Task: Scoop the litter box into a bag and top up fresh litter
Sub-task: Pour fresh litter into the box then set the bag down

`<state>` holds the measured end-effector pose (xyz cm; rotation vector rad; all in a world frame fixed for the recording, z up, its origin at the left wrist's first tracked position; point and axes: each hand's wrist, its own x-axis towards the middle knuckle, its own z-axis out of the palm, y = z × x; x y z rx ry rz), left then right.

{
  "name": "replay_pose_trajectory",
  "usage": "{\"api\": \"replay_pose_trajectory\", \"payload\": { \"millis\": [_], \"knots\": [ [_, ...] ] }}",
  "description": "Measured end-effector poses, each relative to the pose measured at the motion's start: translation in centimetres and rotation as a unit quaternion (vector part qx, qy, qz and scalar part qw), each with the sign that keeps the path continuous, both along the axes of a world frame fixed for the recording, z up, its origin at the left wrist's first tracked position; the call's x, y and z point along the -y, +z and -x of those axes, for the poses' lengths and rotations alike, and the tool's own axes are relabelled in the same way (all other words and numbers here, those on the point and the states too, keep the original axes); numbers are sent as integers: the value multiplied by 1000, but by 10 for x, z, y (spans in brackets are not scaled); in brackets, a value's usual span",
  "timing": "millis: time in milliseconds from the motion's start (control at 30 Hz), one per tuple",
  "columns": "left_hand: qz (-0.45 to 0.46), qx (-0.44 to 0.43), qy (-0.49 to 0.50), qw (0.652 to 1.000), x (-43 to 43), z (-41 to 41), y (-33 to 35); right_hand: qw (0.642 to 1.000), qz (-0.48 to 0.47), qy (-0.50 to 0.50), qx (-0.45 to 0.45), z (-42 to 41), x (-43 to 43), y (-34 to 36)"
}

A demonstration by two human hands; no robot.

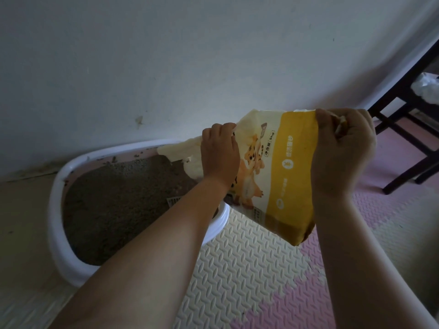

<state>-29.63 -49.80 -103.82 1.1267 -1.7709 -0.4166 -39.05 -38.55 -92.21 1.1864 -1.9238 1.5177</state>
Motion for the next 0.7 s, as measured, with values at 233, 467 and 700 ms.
{"api": "replay_pose_trajectory", "payload": {
  "millis": [233, 467, 700],
  "knots": [
    [21, -19, 34, 999, 5, -2, 4, 1000, 3, 2, -2, -2, 2, 1],
    [4, -40, 79, 996, -1, 7, 12, 1000, 2, 14, 2, -2, 8, 5],
    [-48, -39, 83, 995, 5, -2, 2, 1000, -15, 18, -2, -12, 12, -1]
  ]
}}
